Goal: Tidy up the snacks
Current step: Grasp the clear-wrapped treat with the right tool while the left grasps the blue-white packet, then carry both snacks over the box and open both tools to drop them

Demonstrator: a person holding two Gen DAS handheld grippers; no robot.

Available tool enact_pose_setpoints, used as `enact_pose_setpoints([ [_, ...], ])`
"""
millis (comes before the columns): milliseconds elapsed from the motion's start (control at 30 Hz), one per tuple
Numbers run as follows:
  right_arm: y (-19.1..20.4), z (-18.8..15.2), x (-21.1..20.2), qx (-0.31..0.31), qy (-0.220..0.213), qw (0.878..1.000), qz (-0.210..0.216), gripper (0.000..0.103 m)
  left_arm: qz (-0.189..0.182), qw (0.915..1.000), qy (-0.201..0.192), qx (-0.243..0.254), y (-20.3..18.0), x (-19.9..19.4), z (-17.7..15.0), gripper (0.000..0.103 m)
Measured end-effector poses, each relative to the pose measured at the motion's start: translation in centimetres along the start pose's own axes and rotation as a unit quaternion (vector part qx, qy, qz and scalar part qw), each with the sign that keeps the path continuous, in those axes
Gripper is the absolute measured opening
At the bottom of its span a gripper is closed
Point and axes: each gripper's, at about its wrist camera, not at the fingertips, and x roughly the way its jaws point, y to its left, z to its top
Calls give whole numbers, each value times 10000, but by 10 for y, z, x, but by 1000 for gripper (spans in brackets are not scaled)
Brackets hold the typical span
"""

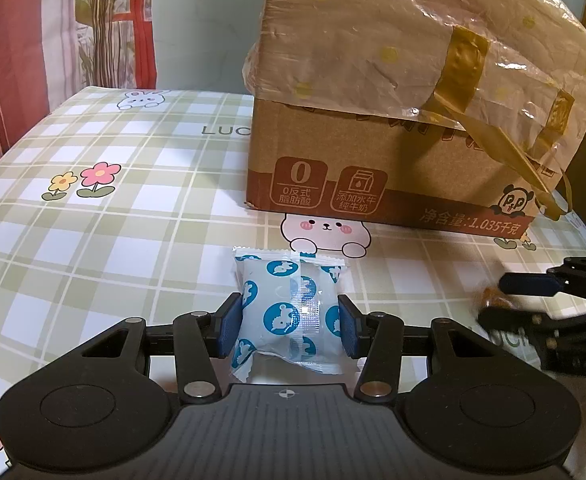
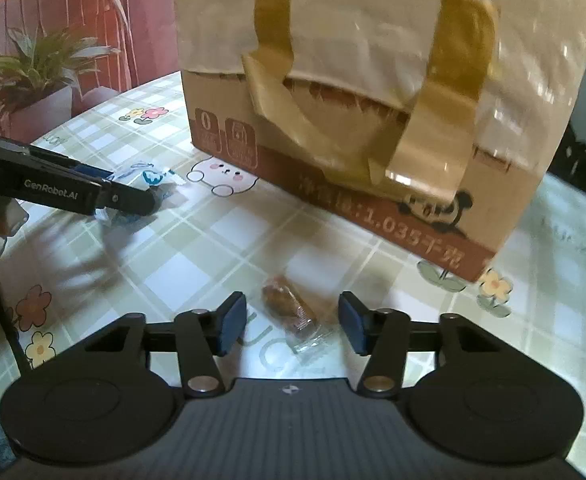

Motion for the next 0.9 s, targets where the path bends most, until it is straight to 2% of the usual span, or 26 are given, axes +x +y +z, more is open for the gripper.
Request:
enact_pose_setpoints([
  [67,-4,1,1,141,-78,9999,1,46,-4,10000,-2,-6,1,0,0,52],
  [133,-4,3,3,183,-112,9998,-40,20,-6,10000,-3,-14,1,0,0,51],
  [267,-3,6,5,292,-149,9995,12,20,-97,9999,-26,-113,3,-3,-1,51],
  [533,-2,-1,-6,725,-273,9970,66,20,-192,9997,-115,-5,-6,-12,-2,50],
  [900,5,3,-30,612,-553,9966,16,20,-233,9983,-511,125,-12,-35,7,49],
])
